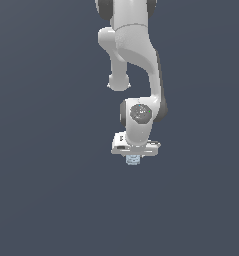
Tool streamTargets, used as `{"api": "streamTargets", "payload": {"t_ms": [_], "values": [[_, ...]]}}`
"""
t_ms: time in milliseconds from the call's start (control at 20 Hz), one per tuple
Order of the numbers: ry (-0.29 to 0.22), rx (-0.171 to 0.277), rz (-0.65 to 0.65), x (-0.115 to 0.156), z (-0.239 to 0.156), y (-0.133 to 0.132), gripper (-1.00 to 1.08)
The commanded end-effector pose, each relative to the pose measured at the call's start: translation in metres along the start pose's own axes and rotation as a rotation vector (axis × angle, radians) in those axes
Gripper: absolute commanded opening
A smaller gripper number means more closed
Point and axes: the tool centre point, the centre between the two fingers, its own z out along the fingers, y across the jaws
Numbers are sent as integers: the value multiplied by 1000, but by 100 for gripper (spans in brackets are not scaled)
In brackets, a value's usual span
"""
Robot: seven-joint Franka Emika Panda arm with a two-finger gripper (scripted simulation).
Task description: Pick up the object and move it to a goal position.
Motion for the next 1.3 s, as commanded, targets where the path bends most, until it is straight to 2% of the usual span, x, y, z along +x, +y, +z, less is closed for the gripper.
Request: {"api": "streamTargets", "payload": {"t_ms": [0,250,500,1250], "values": [[0,0,0,0,-1,-1,-100],[0,0,0,0,-16,-8,-100],[0,0,0,-1,-48,-25,-100],[0,-1,0,-3,-203,-104,-100]]}}
